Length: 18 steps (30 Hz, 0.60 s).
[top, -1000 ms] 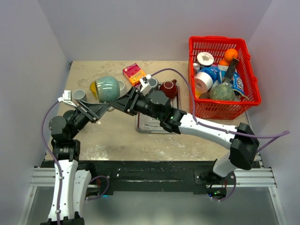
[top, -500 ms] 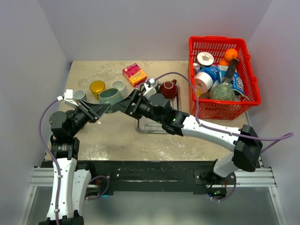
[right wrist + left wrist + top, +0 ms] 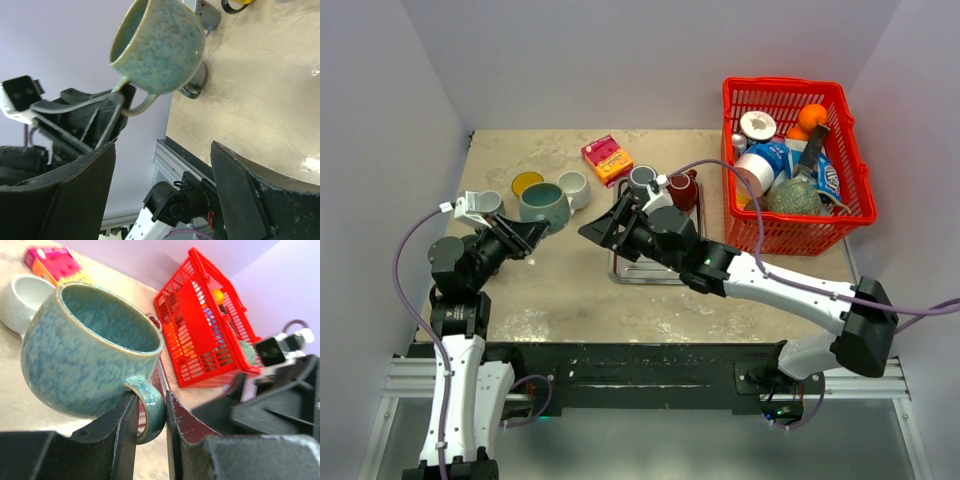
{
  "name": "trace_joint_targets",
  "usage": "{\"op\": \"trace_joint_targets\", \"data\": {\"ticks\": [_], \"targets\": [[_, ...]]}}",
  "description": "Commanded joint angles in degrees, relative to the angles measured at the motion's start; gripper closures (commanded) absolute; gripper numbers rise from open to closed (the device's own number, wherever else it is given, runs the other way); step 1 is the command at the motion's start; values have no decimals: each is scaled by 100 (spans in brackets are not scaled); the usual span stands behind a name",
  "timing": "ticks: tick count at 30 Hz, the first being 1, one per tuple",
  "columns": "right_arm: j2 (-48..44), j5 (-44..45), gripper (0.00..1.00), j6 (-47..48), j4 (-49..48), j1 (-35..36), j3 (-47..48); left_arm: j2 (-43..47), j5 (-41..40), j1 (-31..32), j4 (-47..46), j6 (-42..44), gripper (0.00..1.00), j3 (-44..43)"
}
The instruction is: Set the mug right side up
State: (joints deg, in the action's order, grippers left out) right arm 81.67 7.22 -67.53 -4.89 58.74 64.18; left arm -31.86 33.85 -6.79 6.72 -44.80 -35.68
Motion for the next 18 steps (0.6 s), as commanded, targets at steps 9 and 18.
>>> {"op": "trace_joint_targets", "data": {"ticks": [9,18], "targets": [[-1337,894,19,337,400,-3,-679,-286,-1011,-33,-2324,885,100,1379],[-1935,1220,17,591,691,-3,-1004,-664,-1784,-24,-3009,982,100,2056]]}}
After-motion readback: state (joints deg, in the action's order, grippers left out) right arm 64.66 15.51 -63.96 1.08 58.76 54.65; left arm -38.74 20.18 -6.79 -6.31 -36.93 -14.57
